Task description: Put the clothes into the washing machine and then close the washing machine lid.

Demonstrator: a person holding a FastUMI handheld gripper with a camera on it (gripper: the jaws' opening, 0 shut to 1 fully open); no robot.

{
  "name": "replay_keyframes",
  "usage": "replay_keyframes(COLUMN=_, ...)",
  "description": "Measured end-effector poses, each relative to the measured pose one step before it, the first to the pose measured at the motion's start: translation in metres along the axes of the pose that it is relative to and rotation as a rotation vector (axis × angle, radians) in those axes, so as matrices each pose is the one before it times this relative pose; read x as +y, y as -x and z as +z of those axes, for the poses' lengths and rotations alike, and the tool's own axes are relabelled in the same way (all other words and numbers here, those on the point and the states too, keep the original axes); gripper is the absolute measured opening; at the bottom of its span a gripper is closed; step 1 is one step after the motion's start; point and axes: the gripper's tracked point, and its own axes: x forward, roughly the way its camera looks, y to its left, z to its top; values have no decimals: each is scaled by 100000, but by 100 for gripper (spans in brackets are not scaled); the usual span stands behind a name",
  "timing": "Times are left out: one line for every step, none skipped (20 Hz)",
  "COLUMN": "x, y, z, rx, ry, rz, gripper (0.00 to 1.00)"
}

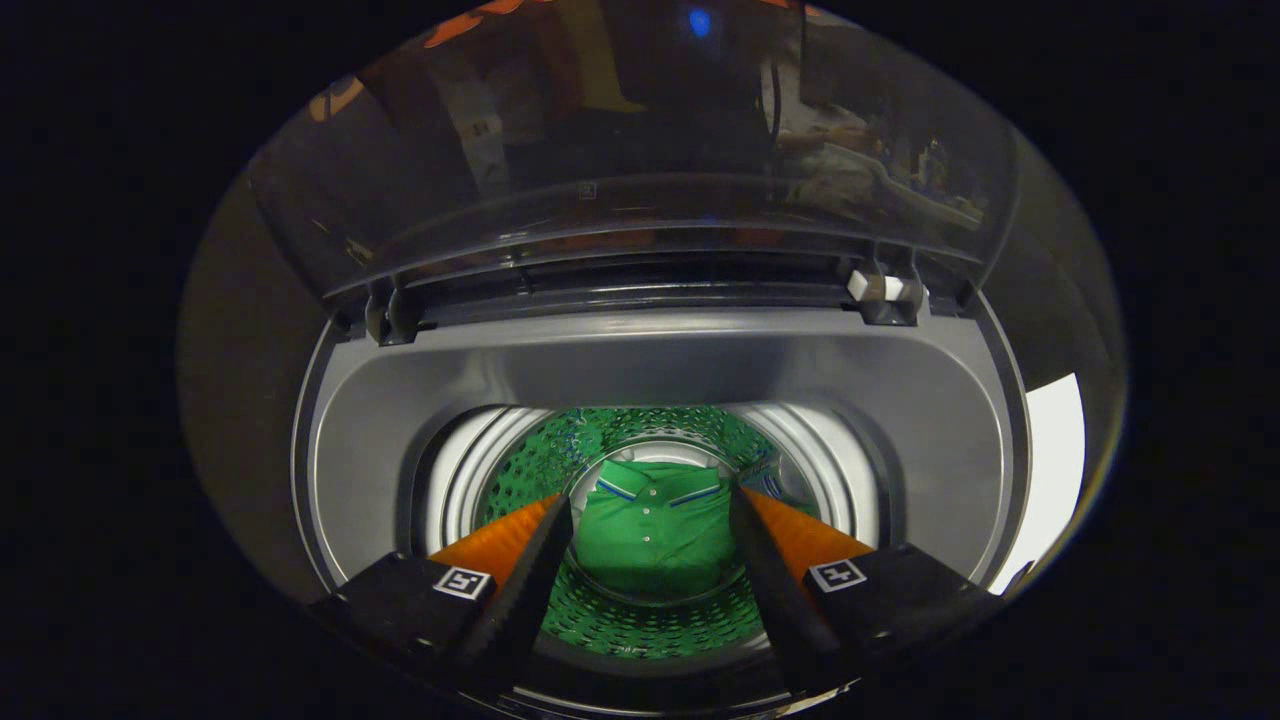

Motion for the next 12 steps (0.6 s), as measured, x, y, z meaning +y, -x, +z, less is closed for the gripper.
replay_keyframes(x=11, y=368, z=106, rx=-1336, ry=-337, rz=474, gripper=100)
replay_keyframes(x=142, y=472, z=196, rx=-1664, ry=-190, rz=550, gripper=100)
replay_keyframes(x=173, y=492, z=272, rx=-1900, ry=-132, rz=646, gripper=100)
replay_keyframes(x=208, y=679, z=410, rx=-2132, ry=-163, rz=506, gripper=100)
replay_keyframes(x=260, y=786, z=559, rx=-2978, ry=-351, rz=974, gripper=100)
replay_keyframes(x=275, y=937, z=765, rx=-3379, ry=-176, rz=714, gripper=100)
replay_keyframes(x=224, y=885, z=643, rx=-3765, ry=145, rz=560, gripper=100)
replay_keyframes(x=216, y=1179, z=1052, rx=-3850, ry=626, rz=444, gripper=100)
replay_keyframes(x=190, y=1148, z=1019, rx=-3738, ry=812, rz=301, gripper=100)
replay_keyframes(x=157, y=1347, z=1084, rx=-3823, ry=566, rz=487, gripper=100)
replay_keyframes(x=243, y=1441, z=1307, rx=-3897, ry=105, rz=545, gripper=100)
replay_keyframes(x=257, y=1345, z=1452, rx=-4020, ry=-439, rz=591, gripper=100)
